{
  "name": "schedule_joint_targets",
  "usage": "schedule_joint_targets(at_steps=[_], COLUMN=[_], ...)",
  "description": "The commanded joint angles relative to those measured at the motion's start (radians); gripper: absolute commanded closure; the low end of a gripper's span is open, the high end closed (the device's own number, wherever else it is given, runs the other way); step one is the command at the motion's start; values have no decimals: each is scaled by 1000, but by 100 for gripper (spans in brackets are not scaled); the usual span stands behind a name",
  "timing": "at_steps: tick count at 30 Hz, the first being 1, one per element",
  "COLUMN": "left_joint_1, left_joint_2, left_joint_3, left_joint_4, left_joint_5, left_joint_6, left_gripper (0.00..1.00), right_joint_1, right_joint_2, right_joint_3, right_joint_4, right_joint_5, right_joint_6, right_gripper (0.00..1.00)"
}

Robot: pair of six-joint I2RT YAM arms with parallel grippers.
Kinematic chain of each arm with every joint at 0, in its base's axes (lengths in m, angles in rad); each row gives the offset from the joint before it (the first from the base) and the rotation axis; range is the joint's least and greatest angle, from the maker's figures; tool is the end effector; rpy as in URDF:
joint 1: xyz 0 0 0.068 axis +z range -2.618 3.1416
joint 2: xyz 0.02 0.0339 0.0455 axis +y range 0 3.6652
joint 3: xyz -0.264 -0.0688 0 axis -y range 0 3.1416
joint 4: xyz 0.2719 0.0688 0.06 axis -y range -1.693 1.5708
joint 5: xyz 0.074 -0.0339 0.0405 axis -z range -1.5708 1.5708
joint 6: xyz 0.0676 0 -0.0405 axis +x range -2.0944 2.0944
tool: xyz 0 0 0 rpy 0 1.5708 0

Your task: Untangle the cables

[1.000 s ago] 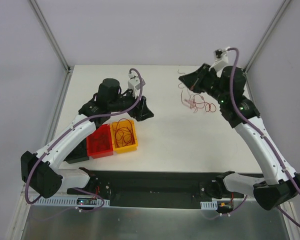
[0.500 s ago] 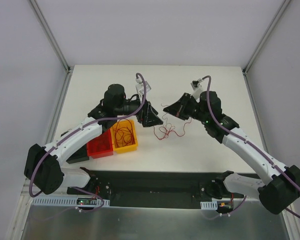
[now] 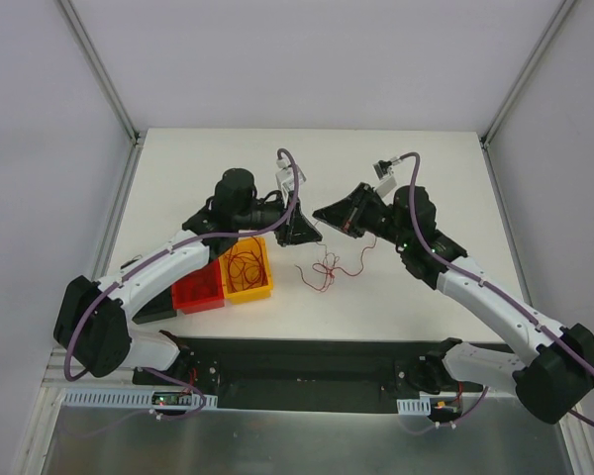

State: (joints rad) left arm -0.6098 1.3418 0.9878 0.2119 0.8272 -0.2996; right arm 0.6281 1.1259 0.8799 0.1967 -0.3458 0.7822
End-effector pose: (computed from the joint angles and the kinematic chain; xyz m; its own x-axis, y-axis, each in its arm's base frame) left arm 0.2621 -0.2438 0.3157 -0.4016 0.0369 -0.9151 0.9068 0.1555 -0.3918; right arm 0.2472 0.2078 0.3370 -0.6110 0.3758 -0.6967 -0.5584 0.4193 0.7158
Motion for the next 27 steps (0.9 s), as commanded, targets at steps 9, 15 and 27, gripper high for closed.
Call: schedule_joint_targets(at_steps=[9, 15, 27], left_joint_1=[-10, -10, -11], left_joint_2=[-98, -101, -119], left_joint_3=[25, 35, 45], left_joint_4=[-86, -92, -103], left_joint_5=[-125, -106, -80], left_joint_6=[108, 83, 82], left_gripper=[100, 100, 100], right_joint_1=[-183, -258, -257], right_joint_2=[-70, 10, 431], right_joint_3=[24, -134, -137], right_joint_4=[-430, -367, -62], right_joint_5=[294, 257, 122], right_joint_6=[-300, -302, -175], right_gripper=[28, 24, 44])
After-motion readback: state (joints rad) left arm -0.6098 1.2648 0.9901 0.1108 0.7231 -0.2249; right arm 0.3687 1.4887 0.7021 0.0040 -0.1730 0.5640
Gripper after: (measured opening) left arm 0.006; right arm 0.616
